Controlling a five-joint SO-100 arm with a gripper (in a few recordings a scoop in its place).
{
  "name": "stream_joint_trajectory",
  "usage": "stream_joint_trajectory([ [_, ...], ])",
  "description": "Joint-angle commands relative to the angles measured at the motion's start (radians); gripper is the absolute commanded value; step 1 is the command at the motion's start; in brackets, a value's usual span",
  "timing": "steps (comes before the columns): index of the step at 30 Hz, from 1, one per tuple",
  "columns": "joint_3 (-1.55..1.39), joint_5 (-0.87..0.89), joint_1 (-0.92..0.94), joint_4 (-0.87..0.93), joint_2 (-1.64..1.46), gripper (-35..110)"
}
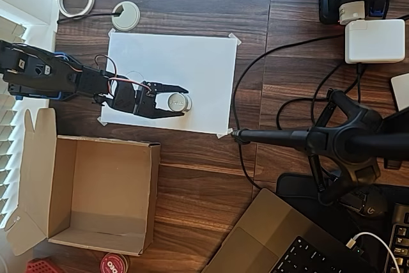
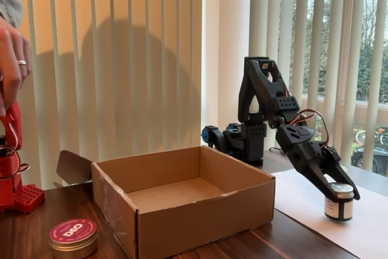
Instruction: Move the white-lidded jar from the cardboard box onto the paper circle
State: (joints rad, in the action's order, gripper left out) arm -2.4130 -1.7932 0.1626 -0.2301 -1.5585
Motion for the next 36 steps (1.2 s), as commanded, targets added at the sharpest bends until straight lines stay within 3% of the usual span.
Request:
stream_joint_trajectory([
  [1,0.006,-0.009,-0.006,-0.046,-0.048,0],
  [36,0.02,-0.002,-0.005,-0.046,-0.025,0],
])
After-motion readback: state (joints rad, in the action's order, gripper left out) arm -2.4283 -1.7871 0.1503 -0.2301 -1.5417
